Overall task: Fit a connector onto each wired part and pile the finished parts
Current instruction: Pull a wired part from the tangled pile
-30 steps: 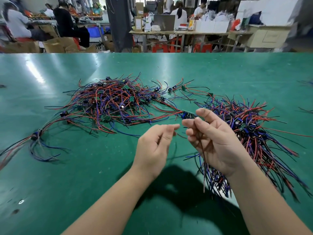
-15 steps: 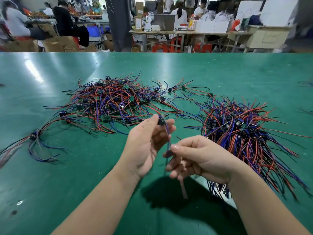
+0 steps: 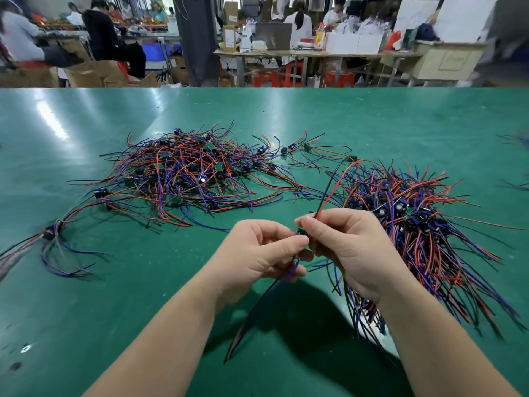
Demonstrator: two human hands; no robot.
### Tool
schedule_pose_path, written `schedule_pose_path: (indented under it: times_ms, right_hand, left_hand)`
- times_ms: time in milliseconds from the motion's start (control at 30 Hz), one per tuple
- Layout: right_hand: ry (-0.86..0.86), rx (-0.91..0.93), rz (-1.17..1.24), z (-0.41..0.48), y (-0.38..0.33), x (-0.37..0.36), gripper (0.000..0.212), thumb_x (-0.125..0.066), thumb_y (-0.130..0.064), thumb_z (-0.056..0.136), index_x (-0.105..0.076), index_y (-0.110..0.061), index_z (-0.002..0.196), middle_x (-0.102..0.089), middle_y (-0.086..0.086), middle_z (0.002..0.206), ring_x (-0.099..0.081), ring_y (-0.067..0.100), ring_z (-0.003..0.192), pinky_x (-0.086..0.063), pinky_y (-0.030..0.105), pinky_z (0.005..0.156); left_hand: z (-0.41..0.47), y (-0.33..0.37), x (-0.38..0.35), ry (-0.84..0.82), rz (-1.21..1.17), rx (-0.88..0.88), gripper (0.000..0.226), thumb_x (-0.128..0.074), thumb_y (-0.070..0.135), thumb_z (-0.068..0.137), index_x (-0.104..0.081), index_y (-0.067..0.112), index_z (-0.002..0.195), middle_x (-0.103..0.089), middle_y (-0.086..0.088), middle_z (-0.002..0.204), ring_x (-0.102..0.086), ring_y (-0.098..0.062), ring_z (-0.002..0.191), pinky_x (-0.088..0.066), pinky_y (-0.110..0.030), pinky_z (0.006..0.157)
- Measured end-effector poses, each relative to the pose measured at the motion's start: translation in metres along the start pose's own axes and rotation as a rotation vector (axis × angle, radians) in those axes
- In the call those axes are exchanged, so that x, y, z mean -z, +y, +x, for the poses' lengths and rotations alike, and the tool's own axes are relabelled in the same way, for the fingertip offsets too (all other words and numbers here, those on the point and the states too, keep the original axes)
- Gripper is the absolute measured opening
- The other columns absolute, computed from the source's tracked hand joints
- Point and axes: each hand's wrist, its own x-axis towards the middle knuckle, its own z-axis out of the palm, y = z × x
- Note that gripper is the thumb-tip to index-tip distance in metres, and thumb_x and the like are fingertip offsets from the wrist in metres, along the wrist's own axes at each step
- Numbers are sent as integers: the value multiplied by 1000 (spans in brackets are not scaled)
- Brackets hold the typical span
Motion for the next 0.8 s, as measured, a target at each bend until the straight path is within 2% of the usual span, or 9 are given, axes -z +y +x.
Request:
schedule_pose_path:
  times_ms: [133, 267, 333, 433, 567, 667, 733, 800]
  right_hand:
    - [126, 77, 101, 4, -8, 8, 17, -70, -27, 62, -75, -12, 67, -64, 3, 59, -53, 6, 48, -44, 14, 47]
    - [271, 101, 288, 10, -16, 28, 12, -64, -15, 71, -75, -10, 68, -66, 1, 64, -52, 4, 51, -46, 11, 52]
    - [299, 104, 343, 11, -16, 31, 12, -65, -15, 72, -75, -9, 70, -66, 2, 66, -52, 5, 52, -45, 12, 52]
    - [291, 91, 338, 10, -16, 28, 15, -64, -18, 78, -76, -12, 73, -65, 2, 65, -50, 5, 50, -43, 13, 48]
    - [340, 35, 360, 10, -18, 27, 33, -56, -22, 92, -75, -11, 67, -61, 3, 56, -47, 7, 42, -38, 15, 40]
    - [331, -35, 370, 11, -17, 26, 42, -46, -30, 98, -74, -10, 74, -60, 6, 53, -48, 9, 40, -37, 15, 38]
    - [267, -97, 395, 12, -14, 24, 44, -36, -37, 101, -69, -9, 91, -60, 6, 55, -50, 9, 41, -40, 15, 40]
    - [215, -166, 383, 14, -9, 21, 41, -33, -36, 102, -63, -9, 101, -61, 5, 58, -52, 10, 43, -42, 16, 41]
  left_hand:
    - [-4, 3, 1, -99, 24, 9, 8, -75, 22, 64, -70, 15, 63, -72, -11, 68, -68, -19, 54, -53, -24, 49]
    - [-9, 0, 0, -319, 148, 114, 14, -73, 13, 78, -64, 19, 68, -74, -7, 73, -70, -18, 59, -54, -22, 53]
    - [-10, -1, -2, -354, 160, 136, 13, -70, 14, 77, -63, 20, 67, -73, -9, 77, -69, -20, 63, -53, -22, 54]
    - [-8, -1, -1, -339, 224, 95, 14, -74, 10, 74, -66, 18, 67, -66, -16, 77, -61, -20, 64, -53, -23, 62]
    - [-10, 2, 6, -417, 285, 93, 16, -71, 2, 80, -63, 13, 71, -60, -3, 67, -55, -8, 54, -48, -16, 59]
    - [-13, 2, 7, -485, 193, 119, 5, -67, 6, 80, -67, 10, 83, -62, 6, 66, -55, -4, 56, -48, -15, 59]
    - [-13, -1, 7, -545, 78, 133, 21, -63, 9, 85, -71, 11, 103, -61, 8, 72, -55, -4, 62, -50, -18, 66]
    - [-14, -4, 8, -611, -44, 93, 31, -63, 15, 89, -66, 15, 120, -61, 7, 82, -57, -5, 74, -52, -24, 81]
